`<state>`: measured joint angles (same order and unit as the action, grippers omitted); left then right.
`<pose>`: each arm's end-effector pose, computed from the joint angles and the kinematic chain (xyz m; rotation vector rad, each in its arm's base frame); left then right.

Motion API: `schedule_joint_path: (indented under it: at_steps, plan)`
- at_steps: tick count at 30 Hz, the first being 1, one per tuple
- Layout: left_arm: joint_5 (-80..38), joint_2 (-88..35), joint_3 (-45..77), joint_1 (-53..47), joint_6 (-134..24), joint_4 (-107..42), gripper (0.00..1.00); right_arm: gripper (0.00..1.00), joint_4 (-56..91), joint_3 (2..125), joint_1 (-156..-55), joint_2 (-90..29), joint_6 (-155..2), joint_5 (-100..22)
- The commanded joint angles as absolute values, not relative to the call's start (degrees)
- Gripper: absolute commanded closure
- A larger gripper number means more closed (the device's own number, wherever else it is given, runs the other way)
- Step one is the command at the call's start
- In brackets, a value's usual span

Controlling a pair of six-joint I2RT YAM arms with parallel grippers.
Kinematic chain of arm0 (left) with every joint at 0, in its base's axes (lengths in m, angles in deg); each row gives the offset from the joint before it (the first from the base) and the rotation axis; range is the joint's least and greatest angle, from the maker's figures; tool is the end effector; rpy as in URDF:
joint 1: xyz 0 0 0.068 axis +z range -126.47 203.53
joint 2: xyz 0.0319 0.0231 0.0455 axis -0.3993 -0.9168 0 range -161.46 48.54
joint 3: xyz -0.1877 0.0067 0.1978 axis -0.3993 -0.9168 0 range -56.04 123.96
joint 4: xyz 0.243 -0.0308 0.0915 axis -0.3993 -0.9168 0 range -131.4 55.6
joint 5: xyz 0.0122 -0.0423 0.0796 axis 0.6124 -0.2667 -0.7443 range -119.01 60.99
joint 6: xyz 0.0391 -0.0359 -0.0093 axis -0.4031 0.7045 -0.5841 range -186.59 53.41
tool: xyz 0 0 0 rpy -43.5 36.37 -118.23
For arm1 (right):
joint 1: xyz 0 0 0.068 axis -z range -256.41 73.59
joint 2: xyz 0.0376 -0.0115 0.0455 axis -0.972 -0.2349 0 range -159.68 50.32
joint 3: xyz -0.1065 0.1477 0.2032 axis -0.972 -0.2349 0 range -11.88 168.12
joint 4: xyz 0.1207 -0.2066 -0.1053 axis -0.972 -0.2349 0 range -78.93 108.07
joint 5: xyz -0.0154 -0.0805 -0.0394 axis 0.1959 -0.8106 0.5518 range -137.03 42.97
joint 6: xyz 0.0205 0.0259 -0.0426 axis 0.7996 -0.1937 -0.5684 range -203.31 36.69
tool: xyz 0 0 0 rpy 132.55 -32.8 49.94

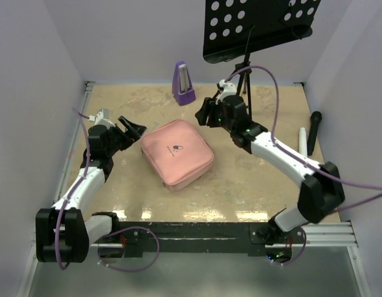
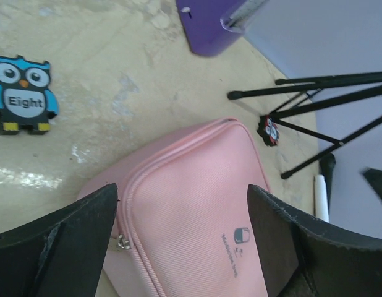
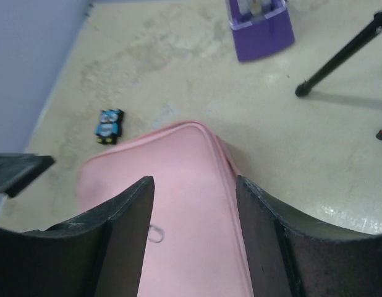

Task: Organize the medicine kit
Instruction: Adjust the medicine box at the center of the board.

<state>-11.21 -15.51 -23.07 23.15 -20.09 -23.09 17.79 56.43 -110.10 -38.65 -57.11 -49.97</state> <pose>0.2469 -0.0126 0.2393 -0.5746 1.9067 -0.8382 0.3073 0.2025 0.3080 -0.0950 1.9883 0.6393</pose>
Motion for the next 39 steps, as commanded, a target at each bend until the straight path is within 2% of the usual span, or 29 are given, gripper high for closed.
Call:
schedule_joint_path:
  at_steps: [1,5,8,10,11,19,23,39]
  plan:
    - [-18.82,-16.58,-19.23,23.53,-23.96,-23.06,0.10,0.42,14.21,51.07,-114.19,-28.35,-58.00,-53.88]
    - [-14.35,-21.32,-15.71,23.53,-24.49,-22.36,0.10,0.58,13.06,40.27,-117.37,-19.05,-52.65,-54.77]
    - [-13.46,-24.66,-14.03,23.53,-23.09,-22.27,0.12,0.79,13.49,33.23,-118.24,-12.89,-48.34,-54.24]
    - [-13.46,-25.98,-13.86,23.53,-21.86,-21.14,0.13,0.97,11.66,30.85,-119.03,-9.46,-46.41,-55.20]
    - [-13.89,-26.60,-13.77,23.53,-21.33,-20.87,0.14,1.00,10.87,29.97,-119.21,-8.40,-45.96,-55.38]
    - [-14.25,-33.46,-11.83,22.92,-20.35,-22.18,0.30,1.00,8.39,26.18,-120.27,-10.05,-46.57,-51.96]
    - [-14.24,-33.55,-10.78,19.85,-23.69,-27.36,0.31,1.00,10.59,25.91,-120.27,-16.81,-47.36,-48.35]
    - [-3.71,-29.60,-23.69,17.21,-22.21,-22.36,0.43,1.00,17.71,29.95,-117.81,-27.81,-48.42,-49.32]
